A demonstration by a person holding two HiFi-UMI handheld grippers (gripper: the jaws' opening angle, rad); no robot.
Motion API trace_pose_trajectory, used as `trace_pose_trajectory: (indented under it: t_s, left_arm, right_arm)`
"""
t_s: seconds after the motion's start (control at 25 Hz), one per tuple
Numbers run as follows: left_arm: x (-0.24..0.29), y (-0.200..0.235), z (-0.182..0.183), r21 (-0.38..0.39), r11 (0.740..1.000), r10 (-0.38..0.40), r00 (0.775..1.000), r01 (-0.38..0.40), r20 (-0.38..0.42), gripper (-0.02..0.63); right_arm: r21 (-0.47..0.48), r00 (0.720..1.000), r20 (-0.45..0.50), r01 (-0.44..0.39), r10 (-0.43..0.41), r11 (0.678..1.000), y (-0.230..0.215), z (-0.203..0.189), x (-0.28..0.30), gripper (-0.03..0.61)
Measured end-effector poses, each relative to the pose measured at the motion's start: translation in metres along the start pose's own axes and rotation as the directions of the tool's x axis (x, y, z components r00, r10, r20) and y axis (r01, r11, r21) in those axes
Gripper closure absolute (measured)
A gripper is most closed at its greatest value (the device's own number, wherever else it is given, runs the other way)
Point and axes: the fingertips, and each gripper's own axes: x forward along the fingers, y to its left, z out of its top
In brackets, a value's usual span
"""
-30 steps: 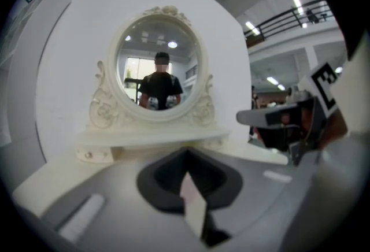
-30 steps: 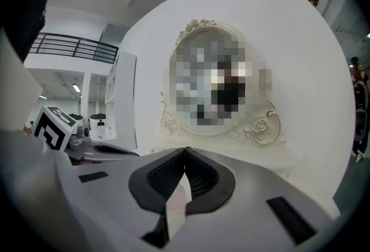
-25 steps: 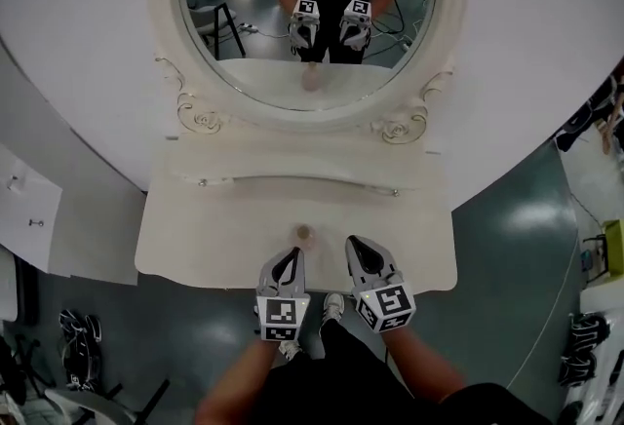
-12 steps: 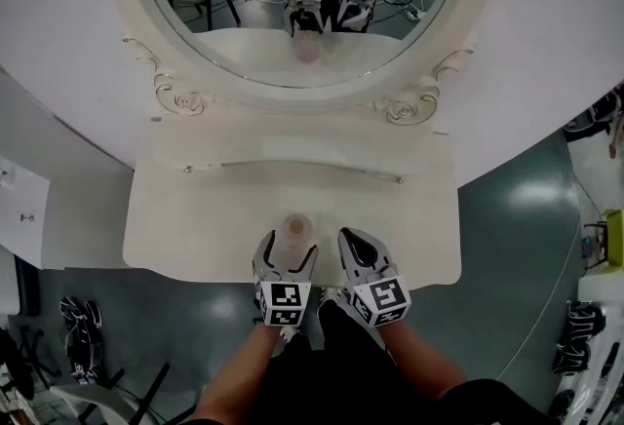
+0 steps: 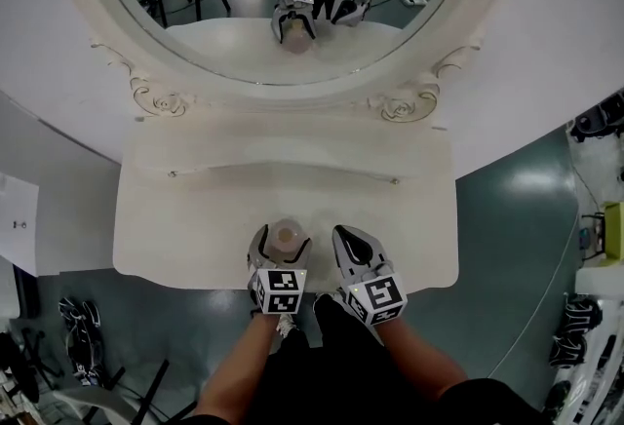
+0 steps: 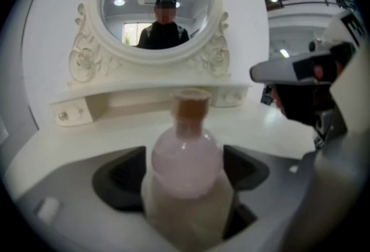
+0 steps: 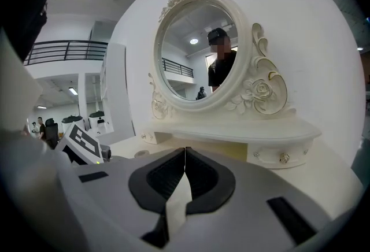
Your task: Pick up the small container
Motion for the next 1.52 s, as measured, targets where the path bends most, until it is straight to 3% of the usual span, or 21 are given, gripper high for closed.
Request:
trace_pose_trajectory:
  t_s: [0.36, 0.6, 0.8, 1.0, 1.2, 1.52]
  left_arm:
    - [0.014, 0.002, -0.003, 0.011, 1.000, 0.007, 0.999, -0.007, -0.054, 0.207]
    - [0.022, 0.000, -0.008, -0.006, 1.000, -0.026, 0.991, 0.026, -0.132, 0.207]
    - [0.023, 0.001, -0.008, -0.007, 0.999, -0.037, 0.990, 0.037, -0.136, 0.210]
    - [0.019, 0.002, -0.006, 0.014, 1.000, -0.008, 0.996, 0.009, -0.087, 0.212]
    - [0.011, 0.006, 0.006, -0.017, 1.000, -0.010, 1.000, 0.009, -0.023, 0.212]
    - [-0.033, 0.008, 0.066, 0.017, 1.000, 0.002, 0.992, -0.004, 0.129, 0.212]
  right_arm:
    - [0.010, 1.000, -0.014, -0.003, 0.003, 1.000, -0.015, 0.001, 0.011, 0.572]
    - [0.022, 1.000, -0.018, -0.002, 0.002, 1.000, -0.019, -0.002, 0.012, 0.572]
    - [0.031, 1.000, -0.015, -0.013, 0.014, 0.999, -0.013, -0.002, 0.014, 0.572]
    - [0.013, 1.000, -0.016, -0.015, 0.016, 1.000, -0.010, -0.002, 0.008, 0.572]
    - [0.011, 1.000, -0.019, 0.004, -0.004, 1.000, -0.014, -0.004, 0.003, 0.572]
    - [-0.023, 1.000, 0.015, 0.025, -0.025, 0.999, -0.013, 0.012, -0.006, 0.572]
